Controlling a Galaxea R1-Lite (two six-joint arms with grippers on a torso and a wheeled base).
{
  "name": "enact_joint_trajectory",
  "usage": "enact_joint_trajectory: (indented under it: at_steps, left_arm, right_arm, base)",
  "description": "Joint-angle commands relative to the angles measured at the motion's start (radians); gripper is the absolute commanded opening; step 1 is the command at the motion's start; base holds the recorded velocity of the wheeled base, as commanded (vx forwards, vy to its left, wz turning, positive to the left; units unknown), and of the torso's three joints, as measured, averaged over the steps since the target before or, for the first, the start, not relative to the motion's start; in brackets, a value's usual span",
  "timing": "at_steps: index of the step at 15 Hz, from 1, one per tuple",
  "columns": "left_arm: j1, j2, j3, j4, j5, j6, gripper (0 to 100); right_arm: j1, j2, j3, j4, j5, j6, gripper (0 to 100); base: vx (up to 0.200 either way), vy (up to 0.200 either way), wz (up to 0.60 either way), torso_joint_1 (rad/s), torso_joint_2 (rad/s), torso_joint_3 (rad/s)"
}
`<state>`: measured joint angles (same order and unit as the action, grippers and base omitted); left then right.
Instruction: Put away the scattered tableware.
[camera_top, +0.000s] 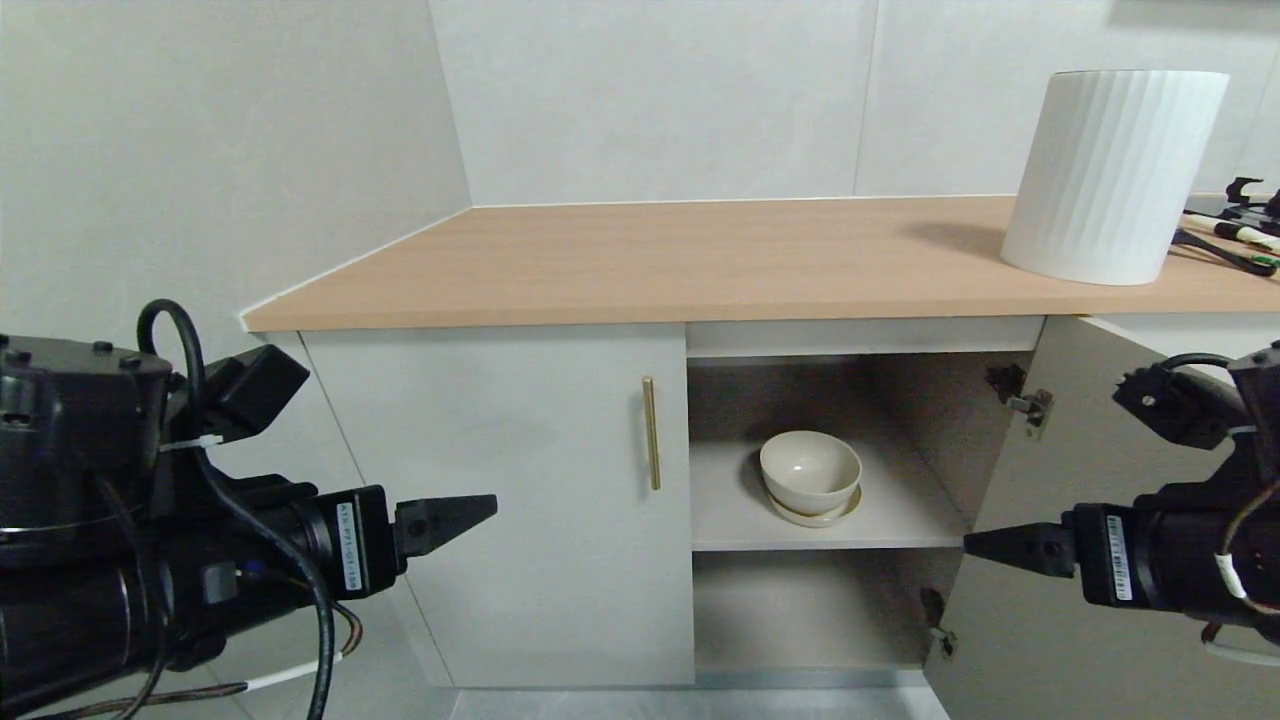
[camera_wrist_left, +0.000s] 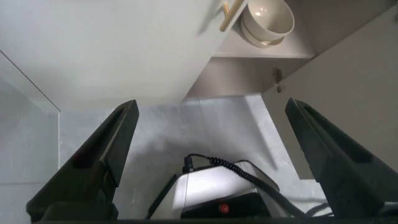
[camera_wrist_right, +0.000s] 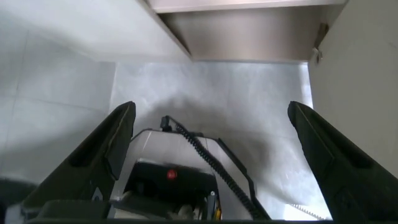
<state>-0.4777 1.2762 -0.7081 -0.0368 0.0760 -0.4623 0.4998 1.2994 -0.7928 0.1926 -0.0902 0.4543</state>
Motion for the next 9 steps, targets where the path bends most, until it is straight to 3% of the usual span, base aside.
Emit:
enact_joint_trajectory:
  at_steps: [1,2,9]
  left_arm:
    - [0.001,-0.005,0.001,0.0,0.001,-0.001,100]
    - [0.001,-0.003,0.002,0.0,-0.001,-0.001,100]
    - [-0.001,0.006,0.002,0.0,-0.004,-0.001,100]
  right_arm:
    - [0.011,-0.06,0.0,0.01,0.0,0.0,100]
    - [0.034,-0.058,0.004,0.013,-0.003,0.0,100]
    - [0.037,-0.058,0.007,0.056,-0.031,-0.031,100]
  base:
    - [0.0,0.0,0.0,0.0,0.0,0.0]
    - [0.0,0.0,0.0,0.0,0.0,0.0]
    - [-0.2,0.0,0.0,0.004,0.0,0.002]
